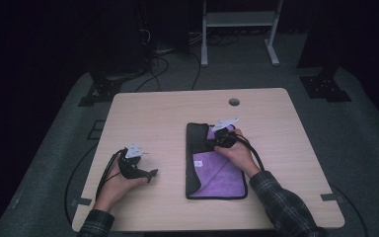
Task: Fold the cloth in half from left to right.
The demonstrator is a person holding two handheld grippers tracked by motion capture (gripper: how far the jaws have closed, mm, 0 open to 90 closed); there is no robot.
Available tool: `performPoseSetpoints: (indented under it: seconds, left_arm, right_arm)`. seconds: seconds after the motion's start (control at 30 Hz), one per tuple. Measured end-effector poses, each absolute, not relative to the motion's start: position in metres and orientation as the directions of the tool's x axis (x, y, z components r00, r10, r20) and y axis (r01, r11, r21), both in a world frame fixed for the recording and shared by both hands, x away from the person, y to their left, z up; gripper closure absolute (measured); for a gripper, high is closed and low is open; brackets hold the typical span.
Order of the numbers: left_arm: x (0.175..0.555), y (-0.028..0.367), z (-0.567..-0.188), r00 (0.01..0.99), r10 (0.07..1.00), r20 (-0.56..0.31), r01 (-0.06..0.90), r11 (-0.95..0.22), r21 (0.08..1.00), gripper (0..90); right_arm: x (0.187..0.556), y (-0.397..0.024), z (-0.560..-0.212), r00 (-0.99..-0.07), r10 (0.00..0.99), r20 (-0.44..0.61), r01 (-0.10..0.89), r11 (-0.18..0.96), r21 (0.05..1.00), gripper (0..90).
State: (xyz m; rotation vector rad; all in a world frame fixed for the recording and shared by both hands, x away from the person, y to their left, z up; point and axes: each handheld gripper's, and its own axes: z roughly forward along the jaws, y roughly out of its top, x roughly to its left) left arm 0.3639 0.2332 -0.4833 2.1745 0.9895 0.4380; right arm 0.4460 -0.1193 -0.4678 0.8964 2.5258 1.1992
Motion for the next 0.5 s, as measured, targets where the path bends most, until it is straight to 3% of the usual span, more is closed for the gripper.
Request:
performPoseSetpoints:
  seconds: [0.5]
  left_arm:
    - [0.364,0.233,-0.483,0.651,0.759,0.017,0.523,-0.465,0.714,0.0]
  right_arm:
    - [0.463,-0.154,-0.437,-0.728,0.680,0.085,0.445,0.374,0.814,86.3]
